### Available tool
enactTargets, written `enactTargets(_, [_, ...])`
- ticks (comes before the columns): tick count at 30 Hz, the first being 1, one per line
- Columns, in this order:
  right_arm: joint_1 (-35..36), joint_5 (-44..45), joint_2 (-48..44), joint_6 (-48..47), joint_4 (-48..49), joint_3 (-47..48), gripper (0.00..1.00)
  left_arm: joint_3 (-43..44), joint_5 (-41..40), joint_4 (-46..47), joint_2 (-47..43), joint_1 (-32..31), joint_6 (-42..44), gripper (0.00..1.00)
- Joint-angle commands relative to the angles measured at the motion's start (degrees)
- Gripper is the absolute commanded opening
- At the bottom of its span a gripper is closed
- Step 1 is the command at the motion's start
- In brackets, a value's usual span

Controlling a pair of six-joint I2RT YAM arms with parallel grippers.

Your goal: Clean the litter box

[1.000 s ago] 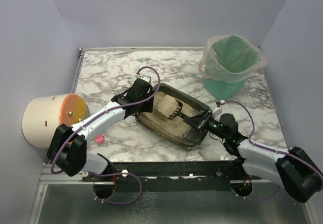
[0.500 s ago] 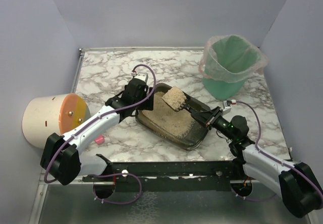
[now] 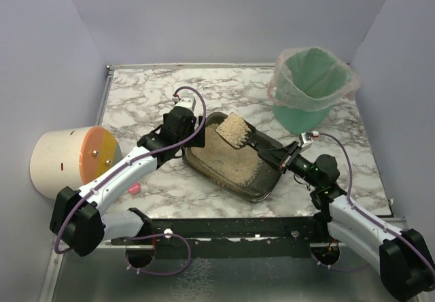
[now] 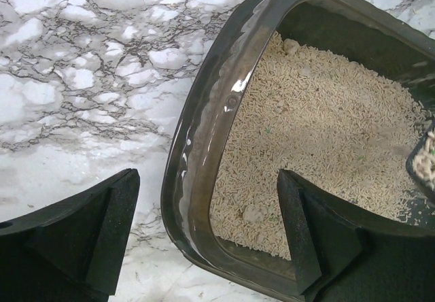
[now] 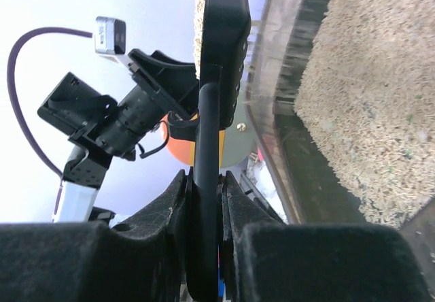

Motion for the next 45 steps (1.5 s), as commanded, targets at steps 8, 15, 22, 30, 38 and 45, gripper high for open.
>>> enactTargets(8, [-1.0,-3.8,-5.6,-1.8,-12.0,6.2,0.01,-0.5,-2.6,1.2,-1.6,-0.3,-0.4,0.90])
enactTargets(15, [-0.6,1.0,-9.6,-4.4,-20.7,7.8,0.01,-0.5,-3.0,1.0,-2.4,-0.3,-0.3,0.90])
enactTargets(22, [0.2,-2.2,-8.7,1.1,-10.5,4.3,0.01,-0.7,-3.4,0.9,-3.4,-0.3,-0.3,0.90])
enactTargets(30, [1.8,-5.9,-5.0,-0.9,-13.8,9.4,0.01,-0.9,-3.8,0.8,-3.8,-0.3,-0.4,0.90])
enactTargets(38, [3.0,3.0,-9.3,-4.1,-24.6,9.1,0.01,-1.0,-4.1,0.6,-4.5,-0.3,-0.5,0.90])
enactTargets(45, [4.3,4.7,-9.1,-3.2,-21.5,8.4,0.01,-0.8,-3.4,0.8,-4.4,-0.3,-0.5,0.90])
